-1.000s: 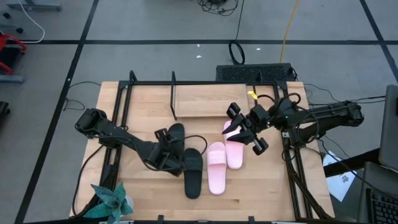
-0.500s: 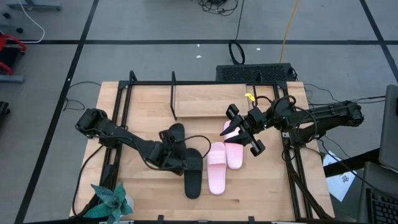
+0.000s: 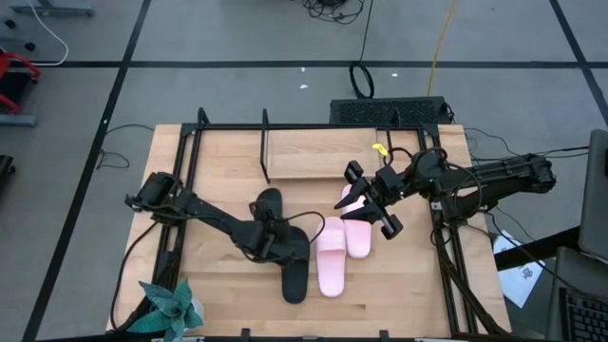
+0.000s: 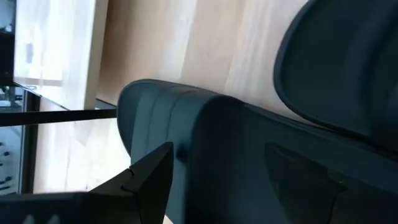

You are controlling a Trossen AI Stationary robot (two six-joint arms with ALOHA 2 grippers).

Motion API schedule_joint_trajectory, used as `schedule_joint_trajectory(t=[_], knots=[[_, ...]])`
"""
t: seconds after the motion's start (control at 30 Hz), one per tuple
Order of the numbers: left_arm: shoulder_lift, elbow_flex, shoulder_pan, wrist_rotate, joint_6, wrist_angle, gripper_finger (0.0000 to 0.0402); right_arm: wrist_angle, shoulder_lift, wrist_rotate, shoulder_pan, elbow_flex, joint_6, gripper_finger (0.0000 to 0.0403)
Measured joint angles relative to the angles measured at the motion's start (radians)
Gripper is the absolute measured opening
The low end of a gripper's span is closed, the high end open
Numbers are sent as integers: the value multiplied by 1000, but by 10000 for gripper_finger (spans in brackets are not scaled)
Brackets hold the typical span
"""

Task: Pick and place slides into the shelf
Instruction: Put the top black slide on the shelf

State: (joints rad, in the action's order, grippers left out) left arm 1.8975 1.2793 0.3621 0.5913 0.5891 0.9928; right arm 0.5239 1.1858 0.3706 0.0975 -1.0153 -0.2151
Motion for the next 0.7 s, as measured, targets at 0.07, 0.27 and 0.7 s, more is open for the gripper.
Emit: schedule_joint_trajectory(t=[0.07,0.27,0.7], knots=[[0,0,-4,18,4,0,250,-3,0,0,0,0,0,98],[1,0,-26,38,-19,0,250,-3,0,-1,0,0,10,98],[17,1,-26,-25,-5,-6,250,-8,0,-2,0,0,18,98]])
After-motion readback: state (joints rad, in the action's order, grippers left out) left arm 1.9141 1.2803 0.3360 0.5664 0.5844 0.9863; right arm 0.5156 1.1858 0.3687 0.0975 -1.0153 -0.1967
